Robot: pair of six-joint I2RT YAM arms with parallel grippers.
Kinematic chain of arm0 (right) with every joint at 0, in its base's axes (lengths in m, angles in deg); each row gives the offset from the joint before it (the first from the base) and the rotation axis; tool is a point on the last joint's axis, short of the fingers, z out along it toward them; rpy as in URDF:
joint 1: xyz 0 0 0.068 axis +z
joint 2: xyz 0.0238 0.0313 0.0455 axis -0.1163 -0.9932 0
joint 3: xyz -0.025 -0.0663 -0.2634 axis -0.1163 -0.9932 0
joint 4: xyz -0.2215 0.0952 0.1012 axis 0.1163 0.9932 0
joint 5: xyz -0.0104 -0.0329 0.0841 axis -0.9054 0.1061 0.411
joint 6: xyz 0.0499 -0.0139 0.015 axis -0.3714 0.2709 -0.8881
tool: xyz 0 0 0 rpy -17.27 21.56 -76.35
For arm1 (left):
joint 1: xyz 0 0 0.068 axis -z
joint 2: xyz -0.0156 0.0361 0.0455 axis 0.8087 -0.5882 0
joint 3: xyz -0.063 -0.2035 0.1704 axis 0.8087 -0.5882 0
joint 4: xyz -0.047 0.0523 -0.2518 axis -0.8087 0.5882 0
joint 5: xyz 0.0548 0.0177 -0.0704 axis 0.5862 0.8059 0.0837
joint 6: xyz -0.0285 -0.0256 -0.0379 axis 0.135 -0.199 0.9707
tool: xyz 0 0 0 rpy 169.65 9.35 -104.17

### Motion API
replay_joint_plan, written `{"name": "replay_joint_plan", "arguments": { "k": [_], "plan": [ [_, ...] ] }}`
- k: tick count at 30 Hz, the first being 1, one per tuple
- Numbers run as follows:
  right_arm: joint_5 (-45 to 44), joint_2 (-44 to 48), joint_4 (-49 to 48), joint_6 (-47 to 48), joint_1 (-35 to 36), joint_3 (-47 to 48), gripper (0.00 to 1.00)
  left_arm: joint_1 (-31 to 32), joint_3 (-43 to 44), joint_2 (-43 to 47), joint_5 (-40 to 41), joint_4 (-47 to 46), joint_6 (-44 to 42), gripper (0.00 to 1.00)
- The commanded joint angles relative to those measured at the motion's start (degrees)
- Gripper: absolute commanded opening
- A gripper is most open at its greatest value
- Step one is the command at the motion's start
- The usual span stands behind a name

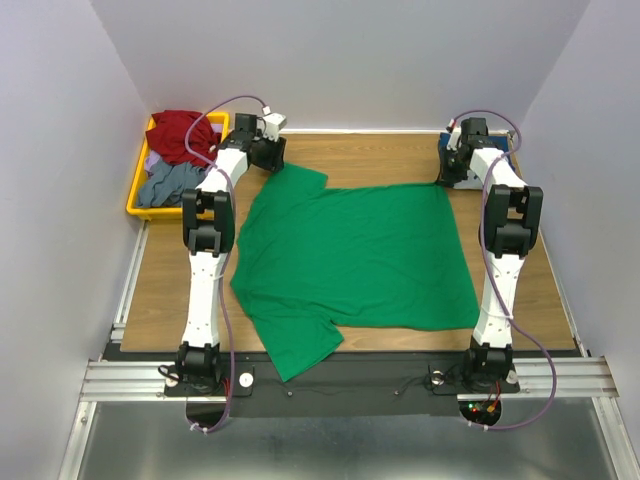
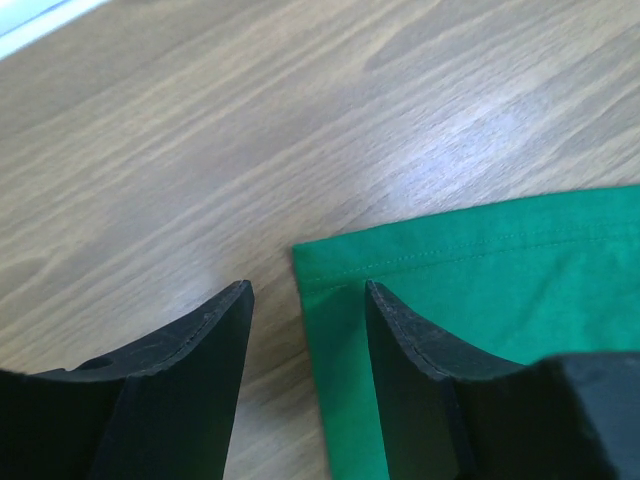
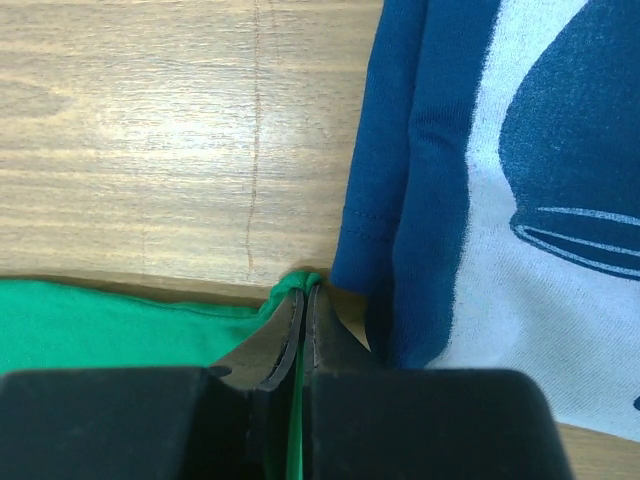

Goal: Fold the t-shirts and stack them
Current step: Fold the tshirt

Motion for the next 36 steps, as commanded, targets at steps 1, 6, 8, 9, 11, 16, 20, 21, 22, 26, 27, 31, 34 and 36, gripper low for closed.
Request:
{"name": "replay_joint_plan", "arguments": {
  "k": [1, 6, 8, 9, 11, 16, 20, 21, 22, 26, 27, 31, 34, 36],
  "plan": [
    [2.14, 0.73, 0.75, 0.28, 0.69, -2.29, 0.01, 1.56, 6.17, -1.69, 1.33, 3.94, -3.72, 0.59],
    [2.49, 1.26, 0.75, 0.37, 0.69, -2.73, 0.01, 2.35, 10.47, -4.06, 3.97, 6.32, -4.51, 0.59],
    [2.58, 1.26, 0.75, 0.37, 0.69, -2.82, 0.01, 2.36, 10.92, -4.33, 4.06, 6.58, -4.6, 0.59],
    [2.58, 1.26, 0.75, 0.46, 0.69, -2.9, 0.01, 2.44, 11.18, -4.51, 4.06, 6.67, -4.69, 0.59],
    [2.58, 1.43, 0.75, 0.55, 0.69, -3.17, 0.01, 2.53, 11.53, -4.59, 3.71, 7.02, -5.3, 0.54],
    [2.67, 1.87, 0.84, 1.07, 0.69, -3.61, 0.0, 4.72, 11.63, -4.77, 5.36, 8.86, -8.9, 0.37],
    [2.85, 2.05, 0.84, 1.07, 0.69, -3.61, 0.01, 6.75, 11.01, -4.68, 9.15, 9.22, -11.37, 0.19],
    [3.11, 2.05, 0.84, 0.99, 0.69, -3.61, 0.01, 6.84, 11.01, -4.51, 9.51, 9.22, -11.46, 0.14],
    [3.63, 2.14, 0.92, 1.16, 0.69, -3.7, 0.01, 6.75, 10.75, -4.33, 9.86, 8.7, -11.11, 0.0],
    [5.92, 3.36, 1.36, 2.04, 0.78, -4.05, 0.0, 5.79, 5.83, -0.12, 10.39, 3.08, -10.06, 0.0],
    [6.45, 4.41, 1.36, 2.47, 0.78, -4.31, 0.01, 5.52, 5.04, 1.97, 8.47, 2.29, -9.7, 0.0],
    [7.15, 7.22, 1.45, 3.53, 0.78, -4.84, 0.01, 4.47, 3.37, 8.47, 2.94, 2.01, -9.0, 0.0],
    [7.33, 9.86, 1.36, 4.5, 0.78, -5.19, 0.01, 4.29, -1.98, 15.42, 0.73, 0.97, -9.43, 0.0],
    [7.16, 10.92, 1.36, 5.02, 0.78, -5.54, 0.01, 4.12, -6.63, 20.33, -0.15, 0.0, -9.87, 0.0]
  ]
}}
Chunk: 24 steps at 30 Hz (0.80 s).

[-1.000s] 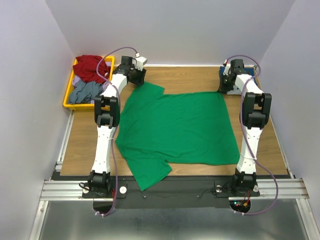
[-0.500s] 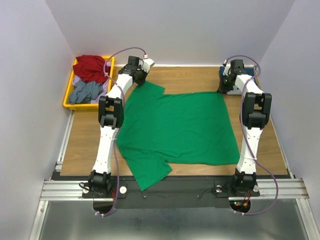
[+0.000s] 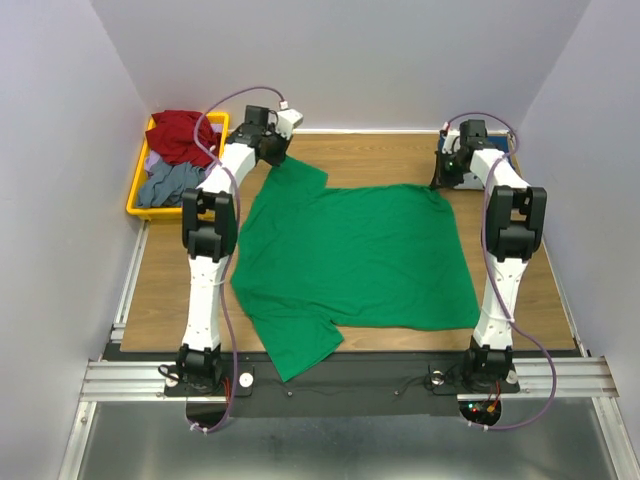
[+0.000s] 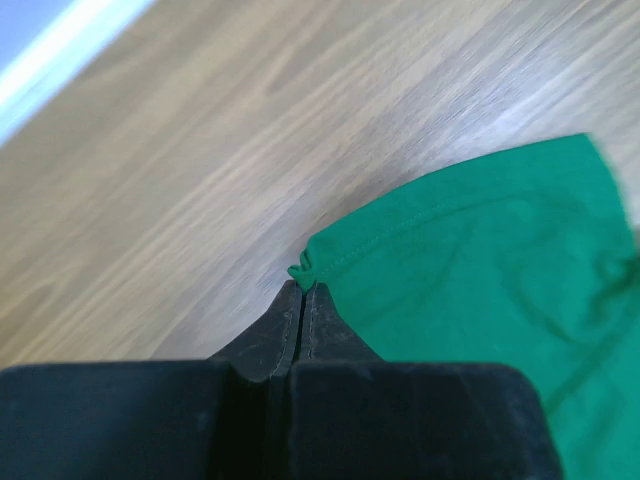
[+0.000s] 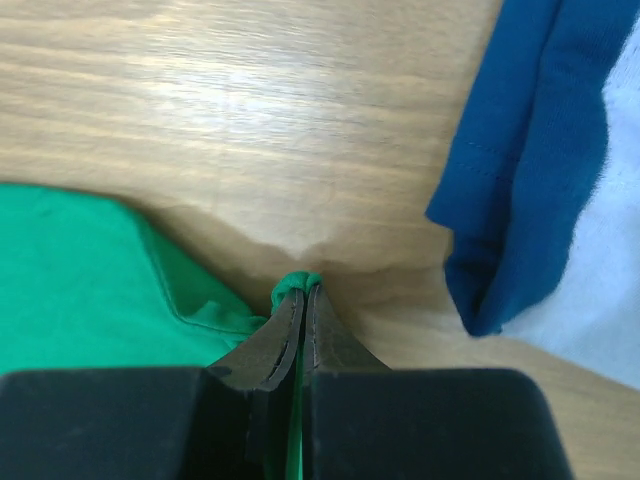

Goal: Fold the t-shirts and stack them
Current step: Fold the tshirt

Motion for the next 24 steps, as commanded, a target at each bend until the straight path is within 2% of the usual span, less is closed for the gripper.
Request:
{"name": "replay_joint_plan", "arguments": {
  "k": [1, 18, 24],
  "plan": [
    [1.01, 7.42, 0.14, 2.6, 0.34, 0.05, 0.01, -0.43, -5.54, 16.4, -4.53, -3.87, -0.61, 0.0],
    [-1.45, 12.44, 0.14, 10.07, -0.01, -2.4, 0.0, -0.87, -23.21, 32.67, -8.22, 0.34, -3.95, 0.0],
    [-0.92, 16.92, 0.14, 13.06, -0.62, -7.41, 0.0, -0.96, -34.89, 40.66, -8.84, -0.18, -4.65, 0.0]
  ]
}}
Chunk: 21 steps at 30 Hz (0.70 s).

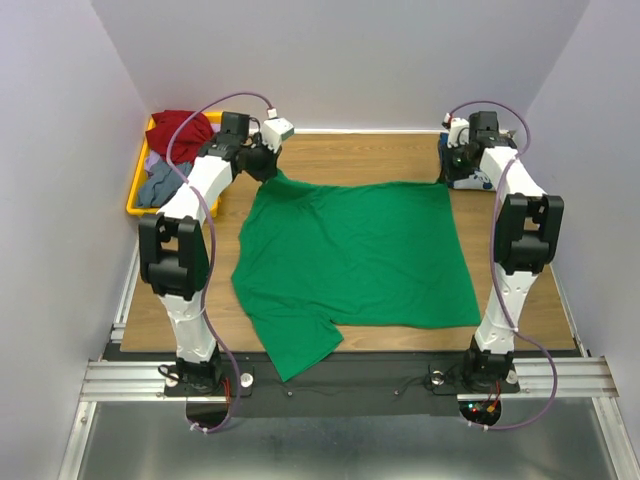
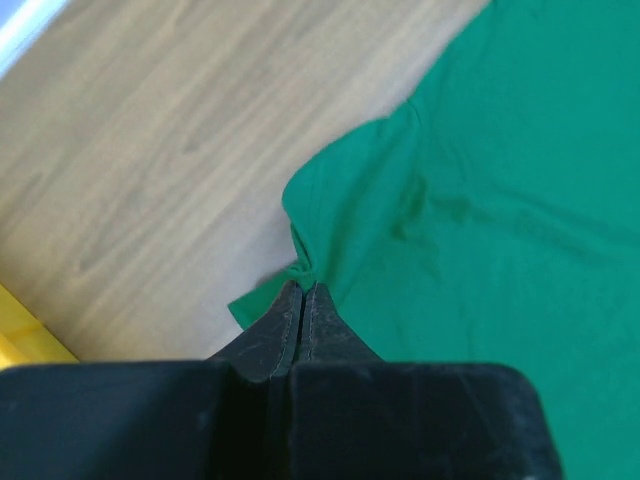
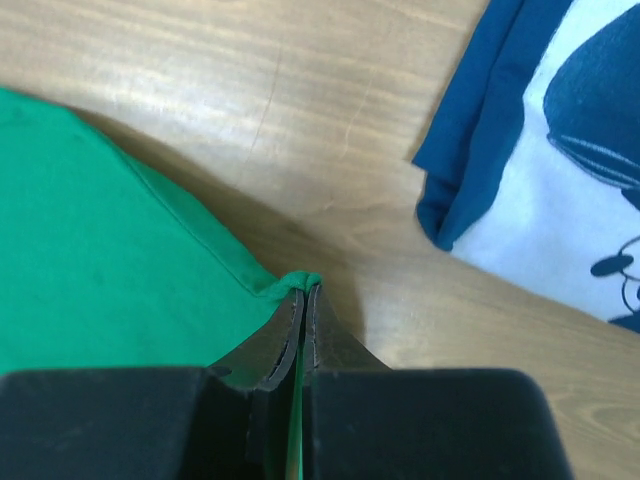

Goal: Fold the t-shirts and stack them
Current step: Fold the tshirt

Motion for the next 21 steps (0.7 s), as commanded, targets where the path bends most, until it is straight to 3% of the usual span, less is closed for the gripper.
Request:
{"name": "replay_joint_plan", "arguments": {
  "k": [1, 21],
  "plan": [
    [0.13, 6.76, -0.67, 3.64, -0.65, -2.17, 0.01, -0.24, -4.78, 10.76, -2.13, -1.23, -1.24, 0.0],
    [4.96, 18.28, -0.67, 10.85, -3.81, -18.33, 0.01, -0.24, -33.95, 33.8, -2.57, -3.17, -0.1, 0.0]
  ]
}}
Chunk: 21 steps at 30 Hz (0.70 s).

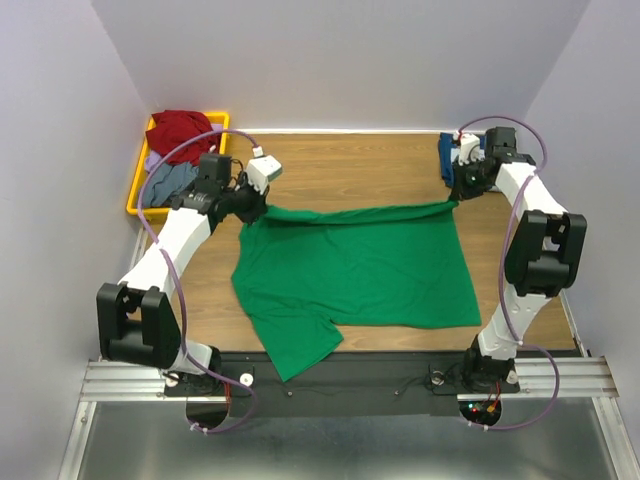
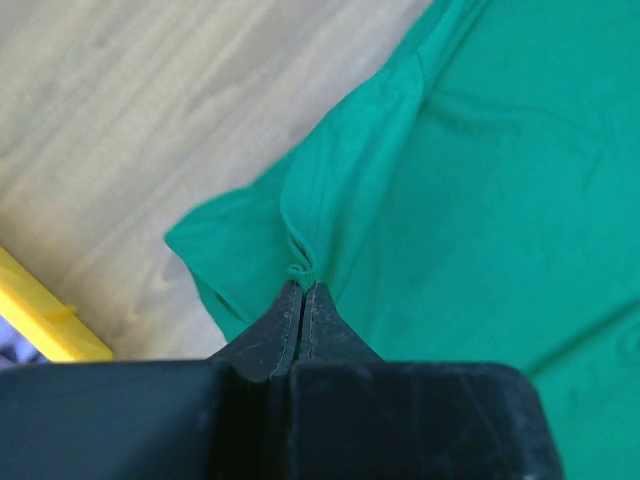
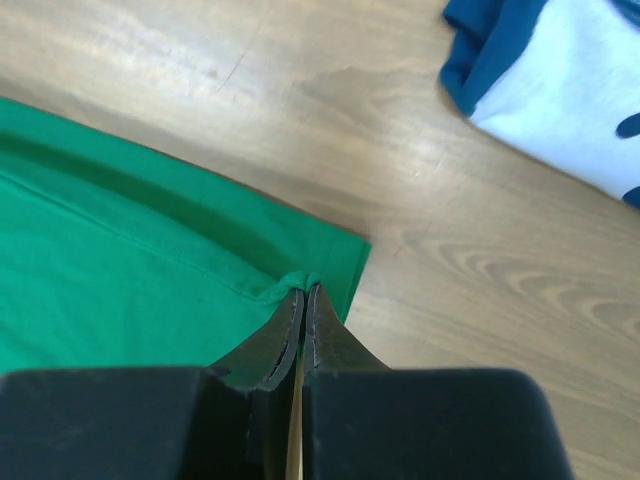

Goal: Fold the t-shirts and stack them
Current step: Fold the tshirt

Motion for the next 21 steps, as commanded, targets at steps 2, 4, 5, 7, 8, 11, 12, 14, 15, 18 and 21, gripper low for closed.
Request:
{"name": "replay_joint_plan", "arguments": {
  "k": [2, 4, 5, 7, 8, 11, 12, 14, 15, 18, 21],
  "plan": [
    [1.77, 5.69, -1.08, 3.71, -0.73, -3.61, 0.0, -0.15, -6.94, 6.51, -0.82, -1.57, 0.62, 0.0],
    [1.86, 6.31, -1.08, 5.02, -0.73, -6.16, 0.01, -0.15, -10.54, 7.92, -1.43, -1.75, 0.8, 0.0],
    [1.86, 6.4, -1.09, 5.38, -0.82, -6.96, 0.01, -0.15, -11.69, 8.27, -1.52, -1.84, 1.23, 0.0],
    [2.12, 5.87, -1.17, 6.08, -0.82, -8.97, 0.01, -0.06, -14.75, 8.8, -1.79, -2.45, 1.76, 0.0],
    [2.29, 5.7, -1.17, 6.17, -0.82, -9.42, 0.01, 0.11, -15.56, 8.72, -1.61, -2.63, 2.03, 0.0],
    [2.73, 4.56, -1.35, 6.61, -0.73, -11.18, 0.01, 1.43, -17.06, 7.49, 1.37, -3.24, 1.68, 0.0],
    [2.82, 4.21, -1.35, 6.7, -0.82, -11.36, 0.01, 1.43, -17.15, 7.14, 1.64, -3.42, 1.77, 0.0],
    [2.82, 3.5, -1.35, 6.87, -0.82, -12.06, 0.0, 1.96, -16.8, 5.21, 2.52, -2.81, 1.5, 0.0],
    [2.65, 3.41, -1.35, 7.05, -0.82, -12.15, 0.01, 1.96, -16.62, 4.59, 2.69, -2.63, 1.24, 0.0],
    [1.95, 3.23, -1.35, 7.84, -0.82, -13.11, 0.01, 2.57, -16.44, 3.09, 3.05, -1.49, -0.25, 0.0],
    [1.68, 3.32, -1.26, 7.93, -0.82, -13.29, 0.0, 3.36, -16.44, 1.95, 3.14, 0.0, -1.75, 0.0]
  ]
}}
